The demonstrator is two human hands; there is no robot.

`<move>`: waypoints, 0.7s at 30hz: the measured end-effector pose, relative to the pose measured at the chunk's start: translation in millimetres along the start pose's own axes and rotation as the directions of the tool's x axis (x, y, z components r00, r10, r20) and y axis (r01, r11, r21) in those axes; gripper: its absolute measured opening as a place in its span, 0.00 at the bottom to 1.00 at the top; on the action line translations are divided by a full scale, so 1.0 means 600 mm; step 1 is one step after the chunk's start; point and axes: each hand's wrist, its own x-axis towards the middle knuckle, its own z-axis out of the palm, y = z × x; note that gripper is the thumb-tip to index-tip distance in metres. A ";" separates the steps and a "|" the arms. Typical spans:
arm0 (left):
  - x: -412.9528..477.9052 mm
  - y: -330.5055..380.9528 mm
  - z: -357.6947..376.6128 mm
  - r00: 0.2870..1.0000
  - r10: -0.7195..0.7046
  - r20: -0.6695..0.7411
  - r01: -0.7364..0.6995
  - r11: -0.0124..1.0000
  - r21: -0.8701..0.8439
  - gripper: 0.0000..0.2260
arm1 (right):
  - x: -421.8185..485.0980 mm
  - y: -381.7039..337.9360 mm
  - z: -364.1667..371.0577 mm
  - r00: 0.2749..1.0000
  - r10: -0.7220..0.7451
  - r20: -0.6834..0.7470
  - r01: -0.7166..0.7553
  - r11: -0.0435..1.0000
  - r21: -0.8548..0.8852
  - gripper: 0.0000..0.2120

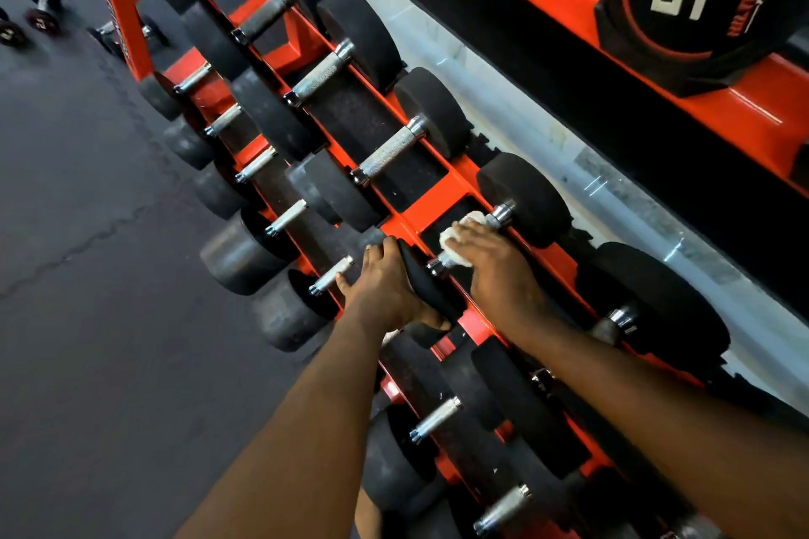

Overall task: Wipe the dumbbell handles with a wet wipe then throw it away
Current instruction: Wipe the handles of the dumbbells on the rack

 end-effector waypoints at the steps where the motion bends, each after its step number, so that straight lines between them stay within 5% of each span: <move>1: 0.000 0.000 0.001 1.000 0.003 -0.003 -0.003 1.000 0.003 0.62 | -0.009 0.005 0.012 0.987 -0.090 0.134 0.107 0.987 -0.124 0.29; 3: 0.001 0.001 0.001 1.000 0.002 0.001 -0.002 1.000 0.007 0.61 | -0.018 0.011 0.023 0.919 -0.205 0.336 0.297 0.922 -0.249 0.31; 5: 0.003 -0.001 0.003 1.000 0.005 0.001 -0.005 1.000 0.004 0.62 | -0.007 0.025 0.012 0.898 -0.278 0.340 0.378 0.883 -0.279 0.29; 10: 0.000 0.001 0.002 1.000 0.005 0.003 -0.005 1.000 0.011 0.63 | 0.024 0.046 -0.014 0.980 -0.002 0.201 0.084 0.912 -0.402 0.25; 16: 0.000 0.003 0.001 1.000 0.000 0.002 0.000 1.000 0.012 0.61 | 0.013 0.013 0.007 0.906 -0.241 0.347 0.342 0.901 -0.268 0.26; 21: 0.000 -0.002 0.001 1.000 0.024 -0.001 -0.024 1.000 0.013 0.64 | 0.045 0.024 -0.009 0.964 0.063 0.257 0.085 0.845 -0.528 0.19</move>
